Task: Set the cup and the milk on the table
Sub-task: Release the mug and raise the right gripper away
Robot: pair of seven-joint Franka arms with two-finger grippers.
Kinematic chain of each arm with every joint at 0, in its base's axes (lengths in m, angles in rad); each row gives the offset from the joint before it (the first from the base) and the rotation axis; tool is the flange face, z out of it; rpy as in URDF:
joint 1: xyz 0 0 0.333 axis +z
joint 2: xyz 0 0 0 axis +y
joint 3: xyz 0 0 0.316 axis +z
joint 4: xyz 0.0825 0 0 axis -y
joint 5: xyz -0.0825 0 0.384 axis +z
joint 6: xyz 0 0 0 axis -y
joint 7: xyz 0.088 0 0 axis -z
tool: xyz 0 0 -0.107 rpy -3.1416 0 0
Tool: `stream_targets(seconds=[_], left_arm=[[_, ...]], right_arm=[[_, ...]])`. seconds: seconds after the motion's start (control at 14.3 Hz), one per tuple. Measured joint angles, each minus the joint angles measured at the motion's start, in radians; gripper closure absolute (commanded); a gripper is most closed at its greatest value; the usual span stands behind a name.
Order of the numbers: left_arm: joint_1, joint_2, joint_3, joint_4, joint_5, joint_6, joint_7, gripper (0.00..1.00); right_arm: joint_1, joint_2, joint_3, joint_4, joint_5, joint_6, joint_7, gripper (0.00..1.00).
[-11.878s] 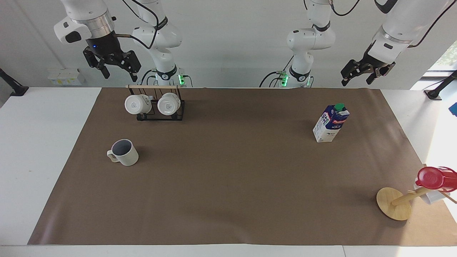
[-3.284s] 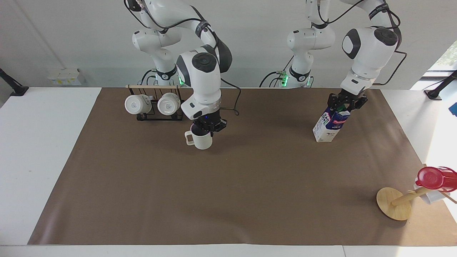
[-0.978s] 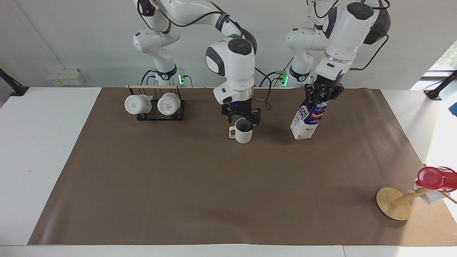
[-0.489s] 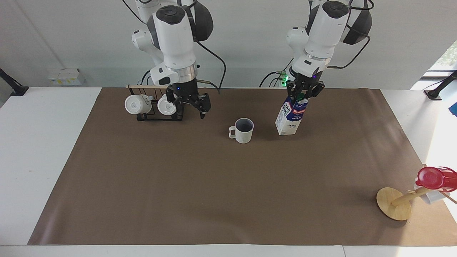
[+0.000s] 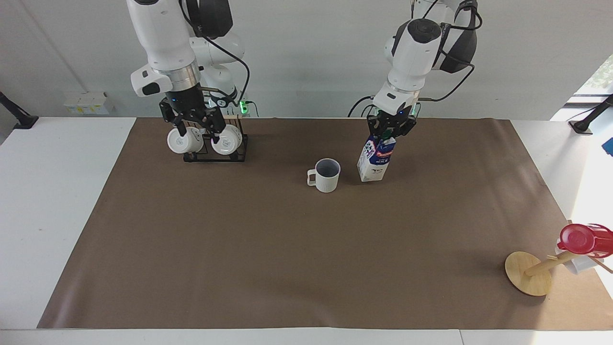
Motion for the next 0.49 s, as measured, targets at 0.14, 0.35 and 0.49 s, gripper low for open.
stream_targets(seconds=[0.14,0.35,0.49], left_arm=[[-0.003,0.022,0.000,0.000,0.000,0.028,-0.009,0.65],[-0.004,0.029,0.001,0.000,0.000,0.038,-0.012,0.65],[-0.004,0.032,0.001,-0.001,0.000,0.044,-0.013,0.65]], right_arm=[[-0.026,0.000,0.000,0.000,0.000,0.000,-0.059,0.00],[-0.039,0.003,-0.001,0.006,0.000,-0.015,-0.088,0.00],[-0.041,0.003,-0.001,0.011,0.000,-0.036,-0.088,0.00]])
